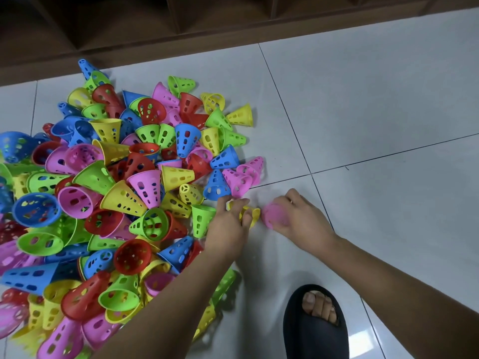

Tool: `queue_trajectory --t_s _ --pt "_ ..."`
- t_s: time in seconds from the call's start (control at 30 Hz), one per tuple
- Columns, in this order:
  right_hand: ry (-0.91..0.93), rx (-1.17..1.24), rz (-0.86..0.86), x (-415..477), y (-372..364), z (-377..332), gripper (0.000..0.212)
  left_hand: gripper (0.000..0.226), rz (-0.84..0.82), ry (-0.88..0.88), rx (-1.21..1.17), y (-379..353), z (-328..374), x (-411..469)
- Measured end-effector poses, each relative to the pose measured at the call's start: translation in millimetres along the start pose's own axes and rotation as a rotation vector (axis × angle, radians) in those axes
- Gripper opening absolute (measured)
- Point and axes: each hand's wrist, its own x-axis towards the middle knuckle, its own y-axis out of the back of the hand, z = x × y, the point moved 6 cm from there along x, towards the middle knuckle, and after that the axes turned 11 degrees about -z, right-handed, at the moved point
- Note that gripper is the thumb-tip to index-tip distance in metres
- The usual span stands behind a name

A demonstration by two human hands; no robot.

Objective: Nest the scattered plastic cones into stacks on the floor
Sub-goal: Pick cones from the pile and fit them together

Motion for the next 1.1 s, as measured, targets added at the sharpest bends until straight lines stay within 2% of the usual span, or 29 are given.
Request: queue_trajectory --t_s 0.13,0.23,0.3,0.43,0.53,0.6,0.7,0.8,0.9,0.97,1.1 --pt "-0.011 0.139 -0.023 13 8 8 0.042 0.036 -0.086 -0.046 -0.038 -5 3 0" --pt "-0.033 0.222 -0.07 22 17 8 0.053 0.037 -0.104 -0.028 -0.059 -7 5 -6" --pt "-0.077 0.26 -0.019 32 31 9 0.059 0.042 -0.076 -0.036 -0.045 -8 5 -8" --pt "-0.162 0.321 0.091 66 58 0 0.054 0.064 -0.085 -0.083 -0.048 -17 9 -17" --pt "-0.28 0.427 -0.013 100 52 -7 0.068 0.085 -0.11 -0.102 -0.085 -29 16 -25" --pt "-0.352 0.496 -0.108 117 43 -10 0.076 0.09 -0.136 -0.079 -0.093 -35 16 -30" --pt "-0.423 0.601 -0.179 131 35 -13 0.081 0.089 -0.145 -0.051 -0.093 -39 11 -37" --pt "-0.468 0.832 -0.178 136 29 -16 0.072 0.082 -0.122 -0.047 -0.095 -38 3 -43" --pt "-0.449 0.895 -0.179 139 28 -11 0.068 0.072 -0.071 -0.048 -0.134 -32 0 -43" --pt "-0.416 0.952 -0.149 134 29 -3 0.068 0.07 -0.015 -0.043 -0.192 -22 2 -43" --pt "-0.34 1.018 0.025 98 45 16 0.071 0.072 0.106 -0.106 -0.218 3 24 -37"
